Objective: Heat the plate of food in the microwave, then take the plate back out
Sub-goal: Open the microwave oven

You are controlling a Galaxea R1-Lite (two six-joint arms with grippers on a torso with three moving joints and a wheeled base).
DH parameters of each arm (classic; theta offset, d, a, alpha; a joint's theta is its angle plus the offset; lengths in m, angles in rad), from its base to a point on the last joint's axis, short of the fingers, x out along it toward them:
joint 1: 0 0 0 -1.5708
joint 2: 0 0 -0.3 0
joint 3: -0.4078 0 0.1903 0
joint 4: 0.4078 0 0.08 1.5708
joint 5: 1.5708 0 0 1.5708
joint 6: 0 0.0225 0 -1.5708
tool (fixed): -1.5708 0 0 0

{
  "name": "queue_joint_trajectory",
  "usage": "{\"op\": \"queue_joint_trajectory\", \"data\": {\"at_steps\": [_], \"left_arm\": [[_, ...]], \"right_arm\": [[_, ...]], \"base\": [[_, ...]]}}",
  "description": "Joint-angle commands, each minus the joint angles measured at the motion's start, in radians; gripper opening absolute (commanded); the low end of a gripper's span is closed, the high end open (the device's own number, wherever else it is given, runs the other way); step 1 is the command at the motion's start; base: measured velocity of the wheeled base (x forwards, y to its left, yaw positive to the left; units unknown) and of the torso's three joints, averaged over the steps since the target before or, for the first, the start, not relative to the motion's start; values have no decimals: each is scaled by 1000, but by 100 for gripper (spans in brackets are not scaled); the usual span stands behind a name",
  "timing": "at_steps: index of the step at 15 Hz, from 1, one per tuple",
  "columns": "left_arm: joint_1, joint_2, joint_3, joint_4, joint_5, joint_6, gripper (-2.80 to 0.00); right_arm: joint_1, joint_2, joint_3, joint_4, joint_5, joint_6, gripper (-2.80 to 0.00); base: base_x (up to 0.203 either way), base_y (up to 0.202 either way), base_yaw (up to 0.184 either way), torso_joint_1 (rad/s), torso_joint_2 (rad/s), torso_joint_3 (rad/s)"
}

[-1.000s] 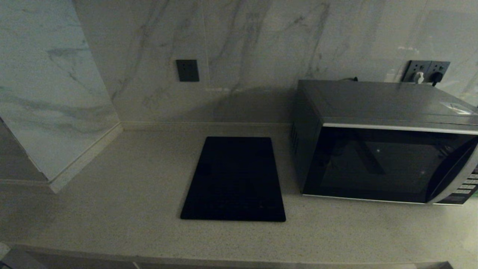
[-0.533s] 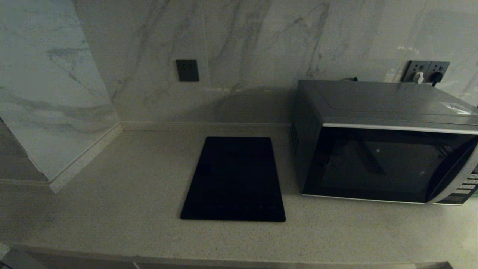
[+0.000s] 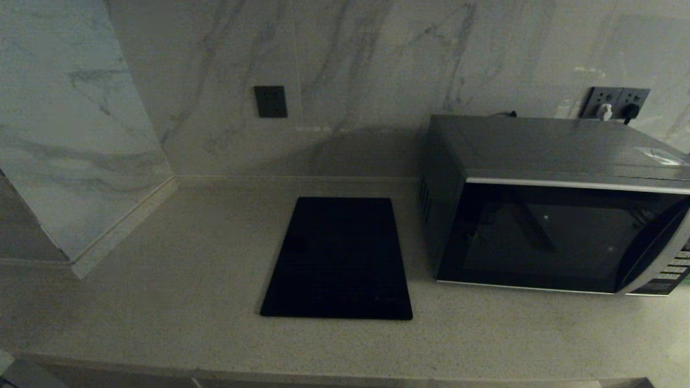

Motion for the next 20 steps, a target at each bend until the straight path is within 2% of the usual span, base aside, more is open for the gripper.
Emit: {"op": "queue_joint_trajectory", "data": {"at_steps": [1, 4, 6, 9, 12, 18, 20], "left_arm": [[0, 0, 0, 0, 0, -1, -280], [0, 1, 0, 0, 0, -1, -280], [0, 0, 0, 0, 0, -1, -280], [0, 1, 0, 0, 0, -1, -280], [0, 0, 0, 0, 0, -1, -280], [0, 2, 0, 0, 0, -1, -280], [0, 0, 0, 0, 0, -1, -280]], "right_arm": [[1, 100, -13, -5, -7, 142, 0], [1, 205, 7, -110, -35, 207, 0], [3, 314, 33, -227, -144, 214, 0], [12, 426, 56, -366, -235, 239, 0], [39, 501, 58, -408, -376, 259, 0], [146, 669, 71, -552, -463, 293, 0], [174, 735, 69, -592, -520, 293, 0]], "base": [[0, 0, 0, 0, 0, 0], [0, 0, 0, 0, 0, 0], [0, 0, 0, 0, 0, 0], [0, 0, 0, 0, 0, 0], [0, 0, 0, 0, 0, 0], [0, 0, 0, 0, 0, 0], [0, 0, 0, 0, 0, 0]]}}
